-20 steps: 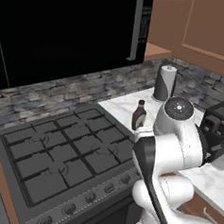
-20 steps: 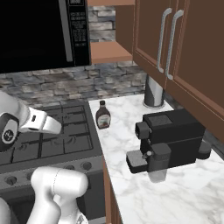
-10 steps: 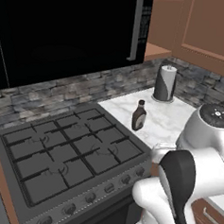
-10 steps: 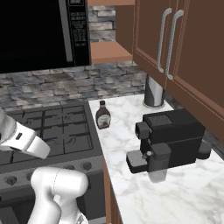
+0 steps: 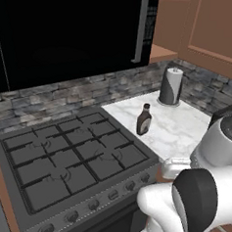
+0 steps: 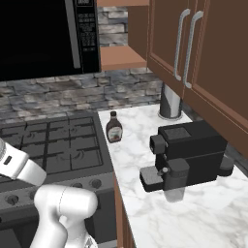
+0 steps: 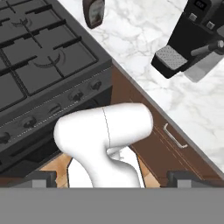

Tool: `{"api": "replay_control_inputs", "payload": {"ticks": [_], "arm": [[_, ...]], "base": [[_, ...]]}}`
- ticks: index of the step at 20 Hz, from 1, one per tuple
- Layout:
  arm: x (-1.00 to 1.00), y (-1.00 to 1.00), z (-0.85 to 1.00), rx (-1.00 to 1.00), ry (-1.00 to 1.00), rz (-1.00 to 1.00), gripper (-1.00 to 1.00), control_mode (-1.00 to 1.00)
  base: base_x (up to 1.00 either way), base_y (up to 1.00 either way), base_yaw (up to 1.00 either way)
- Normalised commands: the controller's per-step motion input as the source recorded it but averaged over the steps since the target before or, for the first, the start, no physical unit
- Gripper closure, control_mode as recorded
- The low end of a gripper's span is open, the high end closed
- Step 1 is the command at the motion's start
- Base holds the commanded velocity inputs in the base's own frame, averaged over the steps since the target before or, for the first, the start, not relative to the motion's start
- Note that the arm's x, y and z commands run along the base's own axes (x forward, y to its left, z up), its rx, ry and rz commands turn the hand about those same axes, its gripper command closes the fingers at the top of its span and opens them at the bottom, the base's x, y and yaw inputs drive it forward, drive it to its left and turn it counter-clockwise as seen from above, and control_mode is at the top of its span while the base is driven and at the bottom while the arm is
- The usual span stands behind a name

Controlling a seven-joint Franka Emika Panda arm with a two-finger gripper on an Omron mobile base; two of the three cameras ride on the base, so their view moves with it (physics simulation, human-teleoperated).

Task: Take 2 condiments from the cabinet and move them on the counter near the stove.Make sure the condiments are lined up with each other, next to each other.

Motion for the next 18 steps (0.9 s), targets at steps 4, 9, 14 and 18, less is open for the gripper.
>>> {"api": "replay_control_inputs", "payload": {"ticks": [4, 9, 14, 18], "arm": [[-0.24, 0.00, 0.00, 0.00, -0.04, 0.00, -1.00, -1.00], [-0.31, 0.00, -0.01, -0.01, -0.04, 0.00, -1.00, 1.00], [0.00, 0.00, 0.00, 0.00, 0.00, 0.00, -1.00, 1.00], [0.00, 0.00, 0.00, 0.00, 0.00, 0.00, -1.00, 1.00]], "base": [[0.00, 0.00, 0.00], [-0.09, 0.00, 0.00], [-0.60, 0.04, 0.00], [-0.69, 0.36, 0.01]]}}
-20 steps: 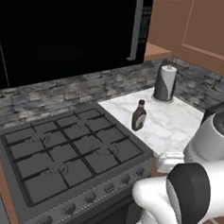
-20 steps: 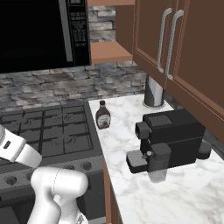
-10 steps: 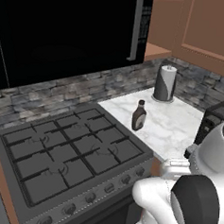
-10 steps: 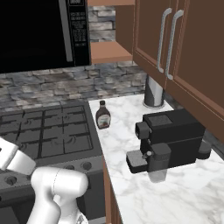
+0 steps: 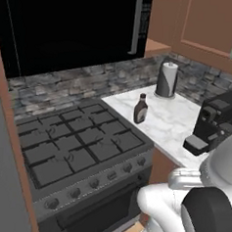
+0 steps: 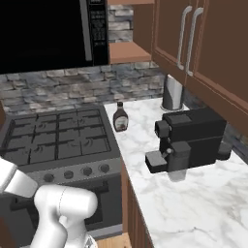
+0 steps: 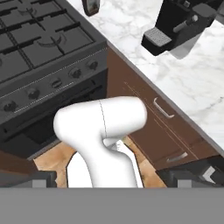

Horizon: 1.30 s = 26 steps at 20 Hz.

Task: Take 2 condiments from the cabinet and move them on the counter near the stove.Make sure the condiments are lined up with each other, next to each other.

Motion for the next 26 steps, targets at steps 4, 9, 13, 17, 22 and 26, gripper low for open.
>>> {"api": "replay_control_inputs", "payload": {"ticks": [4, 9, 13, 17, 22, 26], "arm": [[0.00, 0.00, 0.00, 0.00, 0.00, 0.00, -1.00, 1.00], [0.00, 0.00, 0.00, 0.00, 0.00, 0.00, -1.00, 1.00], [0.00, 0.00, 0.00, 0.00, 0.00, 0.00, -1.00, 1.00], [0.00, 0.00, 0.00, 0.00, 0.00, 0.00, -1.00, 1.00], [0.00, 0.00, 0.00, 0.00, 0.00, 0.00, -1.00, 1.00], [0.00, 0.00, 0.00, 0.00, 0.00, 0.00, -1.00, 1.00]], "base": [[-0.61, 0.77, 0.10], [-0.52, 0.90, 0.28], [-0.40, 0.77, 0.41], [-0.27, 0.68, 0.49], [-0.11, 0.63, 0.52], [-0.24, 0.05, 0.47]]}}
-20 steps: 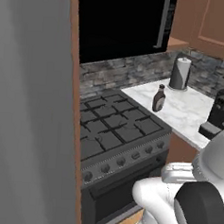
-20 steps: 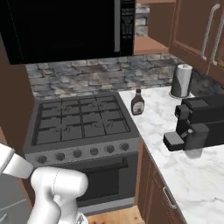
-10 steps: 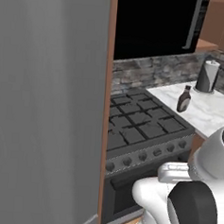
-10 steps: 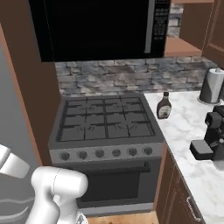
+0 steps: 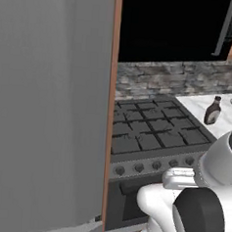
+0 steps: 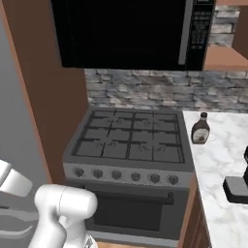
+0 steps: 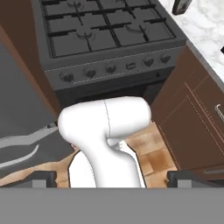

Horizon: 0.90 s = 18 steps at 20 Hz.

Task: Take 2 condiments from the cabinet and move them on the counter near the stove.Make sure the condiments are lined up with each other, next to each other.

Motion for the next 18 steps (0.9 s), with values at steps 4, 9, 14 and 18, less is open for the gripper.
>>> {"api": "replay_control_inputs", "payload": {"ticks": [4, 9, 14, 18], "arm": [[0.00, 0.00, 0.00, 0.00, 0.00, 0.00, -1.00, 1.00], [0.00, 0.00, 0.00, 0.00, 0.00, 0.00, -1.00, 1.00], [0.00, 0.00, 0.00, 0.00, 0.00, 0.00, -1.00, 1.00], [0.00, 0.00, 0.00, 0.00, 0.00, 0.00, -1.00, 1.00]], "base": [[-0.47, -0.33, 0.32], [-0.64, -0.28, 0.18], [-0.51, 0.53, 0.16], [-0.08, 0.95, 0.25]]}}
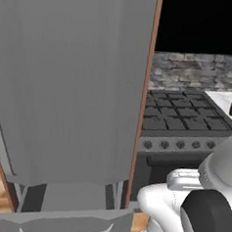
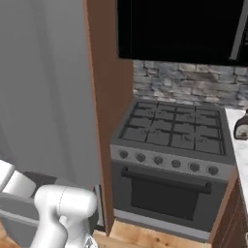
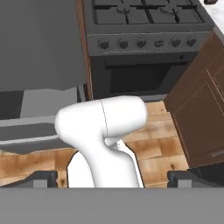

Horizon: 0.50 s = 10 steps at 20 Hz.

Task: Take 2 condiments from the cabinet and move them on the counter near the stove.Make sure the condiments are lined up with each other, next to each other.

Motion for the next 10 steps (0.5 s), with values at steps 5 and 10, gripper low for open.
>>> {"api": "replay_control_inputs", "payload": {"ticks": [5, 10], "arm": [[0.00, 0.00, 0.00, 0.00, 0.00, 0.00, -1.00, 1.00], [0.00, 0.00, 0.00, 0.00, 0.00, 0.00, -1.00, 1.00]], "base": [[0.00, 0.91, 0.28], [0.00, 0.82, 0.28]]}}
